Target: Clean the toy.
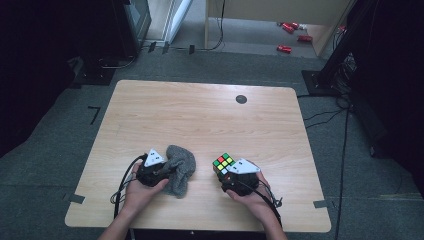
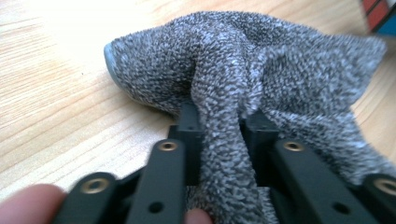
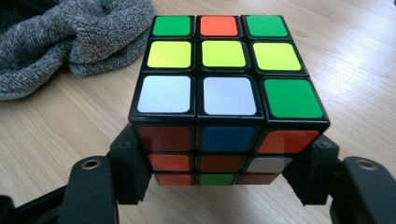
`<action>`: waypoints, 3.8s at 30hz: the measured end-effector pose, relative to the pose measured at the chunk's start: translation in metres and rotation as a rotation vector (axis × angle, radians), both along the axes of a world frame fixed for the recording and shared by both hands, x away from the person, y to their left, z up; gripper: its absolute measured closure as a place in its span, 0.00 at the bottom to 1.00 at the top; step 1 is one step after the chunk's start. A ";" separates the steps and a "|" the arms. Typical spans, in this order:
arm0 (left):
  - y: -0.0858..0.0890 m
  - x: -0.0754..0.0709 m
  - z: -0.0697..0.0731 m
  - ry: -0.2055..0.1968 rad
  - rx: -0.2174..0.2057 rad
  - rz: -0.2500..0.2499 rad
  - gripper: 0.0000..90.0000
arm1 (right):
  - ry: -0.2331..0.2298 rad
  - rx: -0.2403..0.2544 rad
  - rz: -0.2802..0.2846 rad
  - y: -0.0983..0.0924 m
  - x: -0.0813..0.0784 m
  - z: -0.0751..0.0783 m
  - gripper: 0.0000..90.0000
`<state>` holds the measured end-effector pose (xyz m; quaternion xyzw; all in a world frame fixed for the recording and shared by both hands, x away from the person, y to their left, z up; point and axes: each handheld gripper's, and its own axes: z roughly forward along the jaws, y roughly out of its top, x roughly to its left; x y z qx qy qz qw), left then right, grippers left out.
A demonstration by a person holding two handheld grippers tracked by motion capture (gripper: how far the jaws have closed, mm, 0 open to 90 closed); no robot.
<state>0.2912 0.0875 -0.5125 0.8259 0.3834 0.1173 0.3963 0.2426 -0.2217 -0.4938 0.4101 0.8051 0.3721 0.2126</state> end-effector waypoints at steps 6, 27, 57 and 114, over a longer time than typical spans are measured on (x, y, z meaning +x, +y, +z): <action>0.009 -0.004 0.022 -0.079 -0.150 -0.029 0.89 | -0.006 0.011 0.006 0.005 -0.001 0.003 0.38; -0.045 -0.031 0.055 -0.170 -0.172 -0.164 0.83 | -0.025 -0.058 0.118 0.064 -0.011 0.002 0.38; -0.033 -0.022 0.057 -0.070 -0.293 -0.074 0.83 | -0.150 -0.109 0.127 0.073 -0.020 0.008 0.38; -0.048 -0.032 0.053 -0.029 -0.377 -0.039 0.43 | -0.164 -0.104 0.102 0.074 -0.024 0.014 0.38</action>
